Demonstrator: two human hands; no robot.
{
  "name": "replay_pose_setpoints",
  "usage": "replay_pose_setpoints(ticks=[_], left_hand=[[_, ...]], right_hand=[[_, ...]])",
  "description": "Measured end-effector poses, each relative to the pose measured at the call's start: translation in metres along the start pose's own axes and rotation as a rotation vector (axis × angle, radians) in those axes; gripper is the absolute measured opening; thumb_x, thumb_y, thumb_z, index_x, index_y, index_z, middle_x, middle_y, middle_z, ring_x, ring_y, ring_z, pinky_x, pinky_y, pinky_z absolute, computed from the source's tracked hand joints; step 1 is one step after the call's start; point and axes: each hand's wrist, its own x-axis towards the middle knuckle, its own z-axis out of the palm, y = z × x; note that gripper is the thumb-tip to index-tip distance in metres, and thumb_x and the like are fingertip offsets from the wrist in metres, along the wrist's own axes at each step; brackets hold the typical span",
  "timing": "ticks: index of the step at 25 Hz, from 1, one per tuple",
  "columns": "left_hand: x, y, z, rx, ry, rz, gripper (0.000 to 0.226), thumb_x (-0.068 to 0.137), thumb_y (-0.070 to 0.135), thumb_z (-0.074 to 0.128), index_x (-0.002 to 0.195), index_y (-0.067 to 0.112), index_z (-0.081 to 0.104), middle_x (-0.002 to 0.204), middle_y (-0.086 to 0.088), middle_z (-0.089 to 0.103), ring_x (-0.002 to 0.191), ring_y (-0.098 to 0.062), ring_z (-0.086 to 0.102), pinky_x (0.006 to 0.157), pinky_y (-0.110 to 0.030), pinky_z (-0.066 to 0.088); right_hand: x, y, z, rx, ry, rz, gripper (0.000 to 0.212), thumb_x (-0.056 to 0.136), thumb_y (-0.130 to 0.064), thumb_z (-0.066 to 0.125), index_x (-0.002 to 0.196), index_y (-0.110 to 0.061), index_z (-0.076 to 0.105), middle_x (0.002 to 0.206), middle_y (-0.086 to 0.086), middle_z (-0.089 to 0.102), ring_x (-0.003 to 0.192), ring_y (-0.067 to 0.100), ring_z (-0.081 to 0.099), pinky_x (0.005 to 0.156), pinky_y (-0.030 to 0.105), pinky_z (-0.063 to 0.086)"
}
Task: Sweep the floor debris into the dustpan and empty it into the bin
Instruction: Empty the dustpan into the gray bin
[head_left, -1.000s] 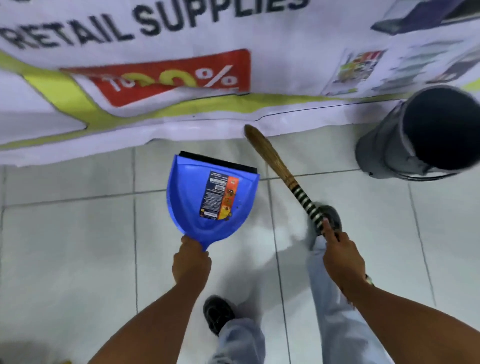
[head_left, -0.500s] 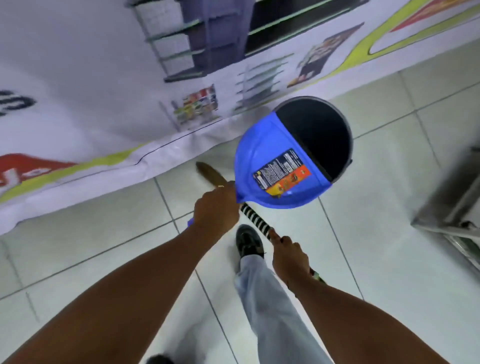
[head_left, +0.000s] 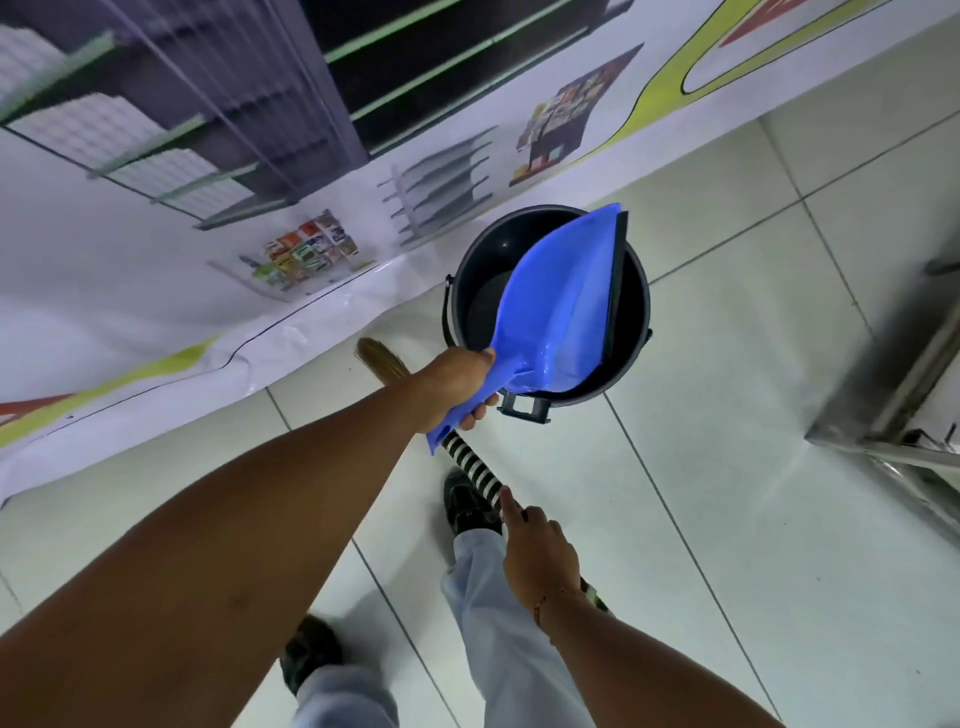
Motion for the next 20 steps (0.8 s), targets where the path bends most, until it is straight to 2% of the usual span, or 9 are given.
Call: replay_pose_setpoints(ticks=[2, 4, 6, 8, 9, 11, 13, 16, 20], left_hand=[[-0.007, -0.005, -0.002, -0.050, -0.065, 0.008, 0.043, 0.101, 0.037, 0.027, 0.082, 0.005, 0.050, 0.064, -0.005, 0.049, 0.038, -0.012, 0.043, 0.029, -0.011, 0.033], [-0.011, -0.016, -0.004, 0.045, 0.021, 0.063, 0.043, 0.100, 0.037, 0.028, 0.093, 0.003, 0.052, 0.065, -0.007, 0.053, 0.032, -0.011, 0.046, 0.032, -0.014, 0.035], [-0.012, -0.037, -0.007, 0.273, 0.154, 0.184, 0.041, 0.099, 0.033, 0.030, 0.114, 0.004, 0.054, 0.085, -0.016, 0.063, 0.059, -0.023, 0.060, 0.052, -0.026, 0.047], [-0.018, -0.071, -0.012, 0.477, 0.309, 0.365, 0.041, 0.099, 0.032, 0.032, 0.131, 0.011, 0.046, 0.111, -0.020, 0.062, 0.098, -0.035, 0.060, 0.080, -0.037, 0.047], [-0.022, -0.094, -0.018, 0.452, 0.391, 0.413, 0.042, 0.098, 0.034, 0.036, 0.135, 0.014, 0.043, 0.114, -0.019, 0.061, 0.105, -0.036, 0.057, 0.086, -0.039, 0.045], [-0.031, -0.155, -0.036, 0.325, 0.573, 0.467, 0.044, 0.094, 0.029, 0.047, 0.135, 0.013, 0.043, 0.112, -0.017, 0.061, 0.104, -0.035, 0.058, 0.086, -0.041, 0.047], [-0.041, -0.222, -0.052, 0.150, 0.716, 0.415, 0.040, 0.089, 0.017, 0.056, 0.128, 0.008, 0.051, 0.107, -0.018, 0.064, 0.099, -0.036, 0.061, 0.082, -0.041, 0.049], [-0.063, -0.326, -0.081, -0.054, 0.874, 0.221, 0.031, 0.087, 0.009, 0.056, 0.118, 0.008, 0.055, 0.105, -0.017, 0.064, 0.098, -0.035, 0.060, 0.081, -0.040, 0.047], [-0.095, -0.447, -0.101, -0.111, 0.969, -0.032, 0.028, 0.089, 0.010, 0.055, 0.117, 0.005, 0.052, 0.105, -0.019, 0.061, 0.095, -0.040, 0.058, 0.080, -0.048, 0.049]], right_hand=[[0.001, -0.004, 0.000, 0.001, -0.004, -0.013, 0.063, 0.095, -0.014, 0.038, 0.150, -0.022, 0.010, 0.132, 0.012, 0.048, 0.115, 0.030, 0.052, 0.093, 0.038, 0.048], [0.002, -0.008, 0.000, 0.020, 0.016, -0.007, 0.054, 0.094, -0.010, 0.040, 0.145, -0.010, 0.024, 0.130, 0.012, 0.051, 0.116, 0.028, 0.052, 0.095, 0.035, 0.046], [0.002, -0.013, 0.004, 0.027, 0.044, -0.018, 0.039, 0.092, -0.008, 0.042, 0.131, -0.004, 0.042, 0.124, 0.014, 0.056, 0.113, 0.029, 0.055, 0.093, 0.033, 0.046], [-0.002, -0.022, 0.009, -0.023, 0.064, -0.050, 0.038, 0.092, -0.013, 0.043, 0.130, -0.008, 0.043, 0.121, 0.013, 0.058, 0.108, 0.031, 0.059, 0.087, 0.035, 0.049], [-0.005, -0.029, 0.012, -0.057, 0.062, -0.059, 0.041, 0.094, -0.018, 0.041, 0.135, -0.012, 0.040, 0.122, 0.011, 0.057, 0.105, 0.033, 0.060, 0.085, 0.037, 0.050], [-0.006, -0.054, 0.017, -0.140, 0.026, -0.083, 0.047, 0.096, -0.029, 0.038, 0.142, -0.024, 0.031, 0.127, 0.009, 0.055, 0.105, 0.036, 0.061, 0.085, 0.040, 0.050], [0.001, -0.079, 0.018, -0.180, -0.006, -0.104, 0.049, 0.096, -0.034, 0.040, 0.143, -0.029, 0.029, 0.133, 0.008, 0.052, 0.108, 0.037, 0.060, 0.089, 0.041, 0.049], [0.030, -0.137, 0.019, -0.244, 0.034, -0.173, 0.043, 0.090, -0.028, 0.047, 0.132, -0.020, 0.042, 0.126, 0.011, 0.055, 0.109, 0.037, 0.059, 0.090, 0.041, 0.048], [0.096, -0.234, 0.006, -0.529, 0.117, -0.462, 0.053, 0.084, -0.010, 0.049, 0.136, -0.011, 0.039, 0.128, 0.014, 0.053, 0.114, 0.034, 0.053, 0.093, 0.041, 0.049]])
